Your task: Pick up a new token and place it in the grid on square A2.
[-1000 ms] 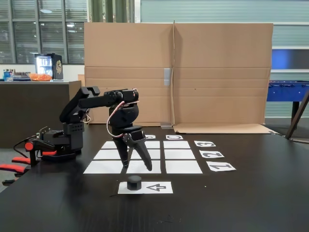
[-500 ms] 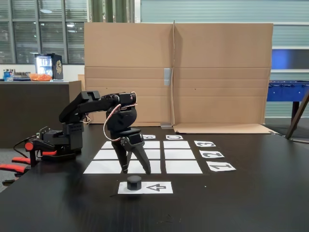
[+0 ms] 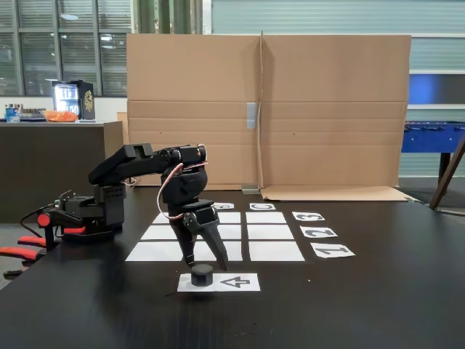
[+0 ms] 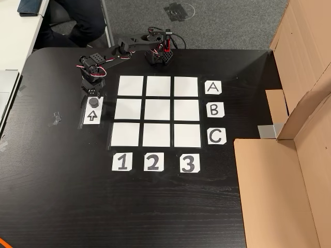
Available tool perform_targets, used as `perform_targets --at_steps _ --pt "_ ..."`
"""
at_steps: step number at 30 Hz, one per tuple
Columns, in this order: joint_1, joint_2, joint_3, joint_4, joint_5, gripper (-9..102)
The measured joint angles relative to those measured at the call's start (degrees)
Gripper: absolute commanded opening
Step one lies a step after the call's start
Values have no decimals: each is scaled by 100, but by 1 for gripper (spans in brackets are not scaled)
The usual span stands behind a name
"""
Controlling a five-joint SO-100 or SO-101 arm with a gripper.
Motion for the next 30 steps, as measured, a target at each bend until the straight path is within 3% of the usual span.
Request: perform_targets --at_steps 19,30 --pt "70 -105 -88 0 0 39" --pt "88 -158 -141 0 0 30"
